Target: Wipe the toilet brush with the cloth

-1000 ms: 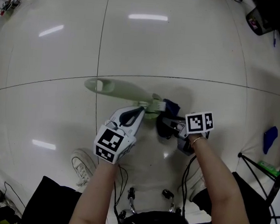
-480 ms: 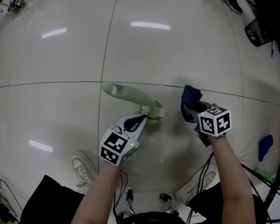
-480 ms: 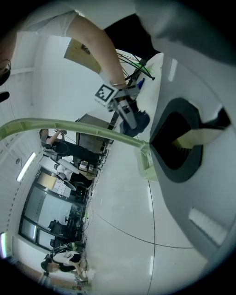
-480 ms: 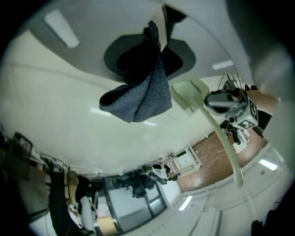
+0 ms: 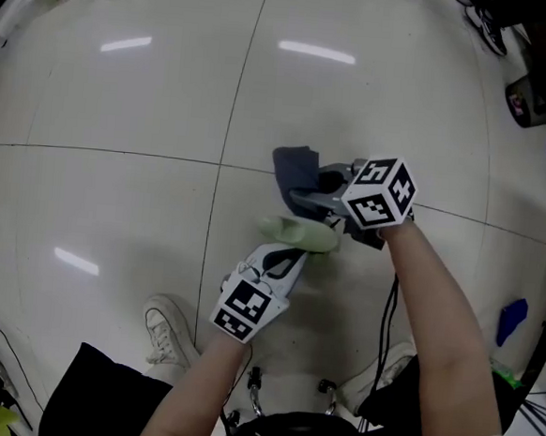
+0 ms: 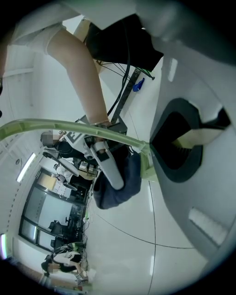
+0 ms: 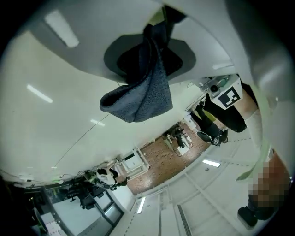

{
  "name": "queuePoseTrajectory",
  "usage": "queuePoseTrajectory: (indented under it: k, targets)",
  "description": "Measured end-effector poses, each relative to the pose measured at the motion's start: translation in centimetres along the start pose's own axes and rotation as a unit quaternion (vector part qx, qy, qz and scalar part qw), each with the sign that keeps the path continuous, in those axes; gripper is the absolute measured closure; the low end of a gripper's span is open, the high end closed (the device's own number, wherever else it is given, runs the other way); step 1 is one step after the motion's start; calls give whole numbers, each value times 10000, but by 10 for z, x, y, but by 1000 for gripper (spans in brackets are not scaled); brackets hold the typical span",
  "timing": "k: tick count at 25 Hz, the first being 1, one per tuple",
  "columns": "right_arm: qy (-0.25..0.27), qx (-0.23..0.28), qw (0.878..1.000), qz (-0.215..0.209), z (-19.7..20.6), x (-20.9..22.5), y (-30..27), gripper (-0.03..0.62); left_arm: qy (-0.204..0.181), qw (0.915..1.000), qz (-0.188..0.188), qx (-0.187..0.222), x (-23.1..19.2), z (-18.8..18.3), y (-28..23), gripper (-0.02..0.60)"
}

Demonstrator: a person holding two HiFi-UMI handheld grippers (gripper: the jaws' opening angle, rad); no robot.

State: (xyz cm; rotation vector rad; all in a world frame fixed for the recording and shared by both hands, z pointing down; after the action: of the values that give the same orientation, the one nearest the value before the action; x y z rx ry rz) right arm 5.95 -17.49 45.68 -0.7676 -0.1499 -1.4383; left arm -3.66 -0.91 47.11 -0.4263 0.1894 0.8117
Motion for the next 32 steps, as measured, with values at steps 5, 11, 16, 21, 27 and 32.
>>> queuePoseTrajectory:
  k: [5,11,16,21,27,32]
  targets:
    - [-394,-358,9982,-264,18,24,-23,530,-58,10000,-40,31,0,2,0,577]
    - [-941,-435,9946,15,50,48,-12,531,-162,9999,-33,8,-1,1,1,577]
    - [-1315,-352,9889,593,85,59,11,531,-255,9997,-30,-1,1,2,1,577]
    - [-1558,-345,9801,1182,111,58,42,531,-233,9997,-69,74,0,3,1,577]
    - [-1133,1050,9581,2413,115,6,100,531,-60,9999,46,68,-4,6,3,577]
    - [-137,2308,9394,2532,98,-95,110,531,-209,9990,-69,391,-15,-4,36,577]
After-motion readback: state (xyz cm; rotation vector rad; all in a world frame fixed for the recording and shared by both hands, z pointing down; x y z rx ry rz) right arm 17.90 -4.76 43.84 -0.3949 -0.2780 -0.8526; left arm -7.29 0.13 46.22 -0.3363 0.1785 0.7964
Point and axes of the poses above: the fingertips, and each gripper's own axes: y backward along the fingers, x to its right, z out of its underside, the point moved 10 cm from there along y, backward along the fingers, and after that the axes turned 11 degrees about x, right-handed, at the moved point
